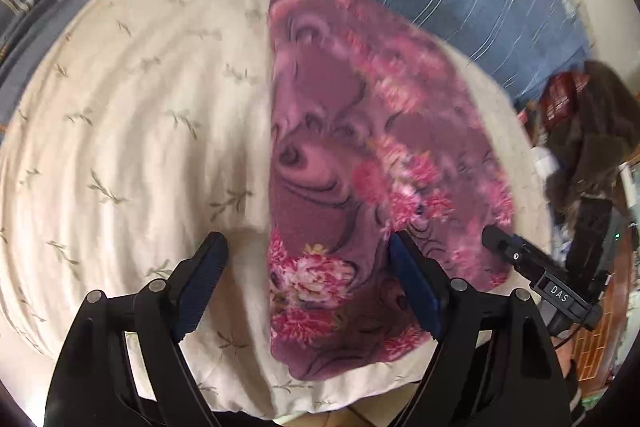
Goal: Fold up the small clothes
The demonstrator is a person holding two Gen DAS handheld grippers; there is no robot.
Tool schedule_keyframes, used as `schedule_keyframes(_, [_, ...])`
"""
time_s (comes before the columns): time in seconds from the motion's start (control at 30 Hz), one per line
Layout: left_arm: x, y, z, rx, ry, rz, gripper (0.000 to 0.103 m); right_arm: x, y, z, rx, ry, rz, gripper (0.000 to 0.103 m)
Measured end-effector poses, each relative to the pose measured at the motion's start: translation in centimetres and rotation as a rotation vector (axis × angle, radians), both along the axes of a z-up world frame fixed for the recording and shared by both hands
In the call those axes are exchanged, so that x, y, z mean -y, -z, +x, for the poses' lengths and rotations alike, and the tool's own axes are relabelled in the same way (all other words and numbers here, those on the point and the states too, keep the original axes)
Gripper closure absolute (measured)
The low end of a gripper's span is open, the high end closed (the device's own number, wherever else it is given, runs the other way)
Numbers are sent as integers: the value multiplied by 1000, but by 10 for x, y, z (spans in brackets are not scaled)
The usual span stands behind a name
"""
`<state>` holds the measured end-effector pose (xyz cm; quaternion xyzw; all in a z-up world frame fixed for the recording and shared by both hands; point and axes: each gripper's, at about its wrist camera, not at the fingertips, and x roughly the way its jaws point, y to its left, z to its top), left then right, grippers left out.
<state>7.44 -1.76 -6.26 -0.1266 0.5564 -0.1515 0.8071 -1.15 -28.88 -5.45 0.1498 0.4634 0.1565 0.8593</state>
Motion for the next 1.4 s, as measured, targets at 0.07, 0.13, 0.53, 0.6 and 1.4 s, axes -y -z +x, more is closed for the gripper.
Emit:
schedule_keyframes(0.07, [4, -4, -6, 30, -18, 19, 19, 1, 0, -2, 14, 10, -1, 63])
schedule_keyframes(0.13, [4, -13, -11, 52, -16, 57, 19, 5, -11, -8, 34, 31, -43, 58])
schedule_keyframes(0.53, [20, -46, -51, 346, -111, 562, 17, 18, -52, -53, 83, 137, -546, 6])
schedule_keyframes(0.6, [20, -50, -54, 352, -101, 553, 17, 22, -59, -63, 114, 128, -529, 4])
schedule_keyframes(1.4, [60, -62, -112, 341, 42, 419, 17, 19, -79, -96, 162, 168, -512, 0])
